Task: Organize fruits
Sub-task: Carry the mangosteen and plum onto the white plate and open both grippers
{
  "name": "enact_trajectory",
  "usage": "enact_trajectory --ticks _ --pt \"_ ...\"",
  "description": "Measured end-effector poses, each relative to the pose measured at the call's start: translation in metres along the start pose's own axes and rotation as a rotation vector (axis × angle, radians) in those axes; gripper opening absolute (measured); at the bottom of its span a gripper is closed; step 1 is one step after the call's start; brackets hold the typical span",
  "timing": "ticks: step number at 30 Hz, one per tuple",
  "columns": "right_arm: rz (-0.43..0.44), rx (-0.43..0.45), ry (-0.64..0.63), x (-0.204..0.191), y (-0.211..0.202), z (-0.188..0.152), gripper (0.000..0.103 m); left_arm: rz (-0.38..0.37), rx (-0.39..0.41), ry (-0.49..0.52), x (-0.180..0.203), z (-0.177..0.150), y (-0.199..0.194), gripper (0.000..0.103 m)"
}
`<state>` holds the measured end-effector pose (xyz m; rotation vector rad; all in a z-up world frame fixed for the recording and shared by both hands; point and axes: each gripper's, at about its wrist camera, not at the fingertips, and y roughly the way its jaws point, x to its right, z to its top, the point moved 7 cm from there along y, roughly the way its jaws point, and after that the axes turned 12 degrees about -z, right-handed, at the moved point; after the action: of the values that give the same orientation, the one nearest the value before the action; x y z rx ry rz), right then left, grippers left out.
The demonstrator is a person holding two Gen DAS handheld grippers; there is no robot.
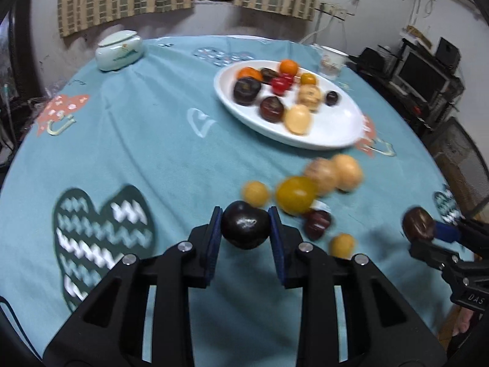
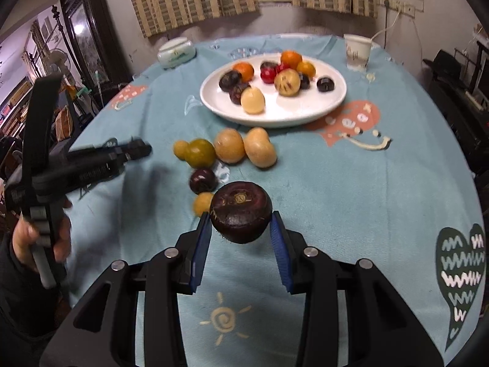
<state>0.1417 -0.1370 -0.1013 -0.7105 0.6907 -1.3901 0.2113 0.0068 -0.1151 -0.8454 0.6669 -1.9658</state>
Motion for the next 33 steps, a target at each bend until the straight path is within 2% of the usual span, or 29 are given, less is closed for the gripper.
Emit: enact_trajectory --ticks 5,11,22,24,27,31,33 --pt "-0.037 0.066 0.001 0.002 -0.023 0.005 0.04 -0.04 0.013 -0.001 0.032 -0.003 -0.007 0.03" --pt "-0.05 0.097 0.027 0.013 -0.033 0.011 0.04 -0.045 0.034 0.029 0.055 0.011 -0.017 0.03" --pt "-0.031 0.086 0.019 0.022 -0.025 0.024 0.04 -0.034 0.011 0.02 0.049 0.039 -0.011 0.03" --pt "-0.017 0.079 0.006 0.026 -0.015 0.038 0.04 -0.027 -0.006 0.028 0.05 0.051 -0.003 0.03" --pt "-0.021 0.075 -0.018 0.035 0.002 0.067 0.04 0.001 -0.019 0.028 0.049 0.085 0.016 0.031" --pt "-0.062 0.05 -0.013 0.056 0.045 0.123 0.039 0.048 -0.038 0.03 0.046 0.137 0.057 0.031" --pt "-0.071 0.042 -0.022 0.063 0.066 0.14 0.039 0.07 -0.057 0.023 0.041 0.157 0.081 0.031"
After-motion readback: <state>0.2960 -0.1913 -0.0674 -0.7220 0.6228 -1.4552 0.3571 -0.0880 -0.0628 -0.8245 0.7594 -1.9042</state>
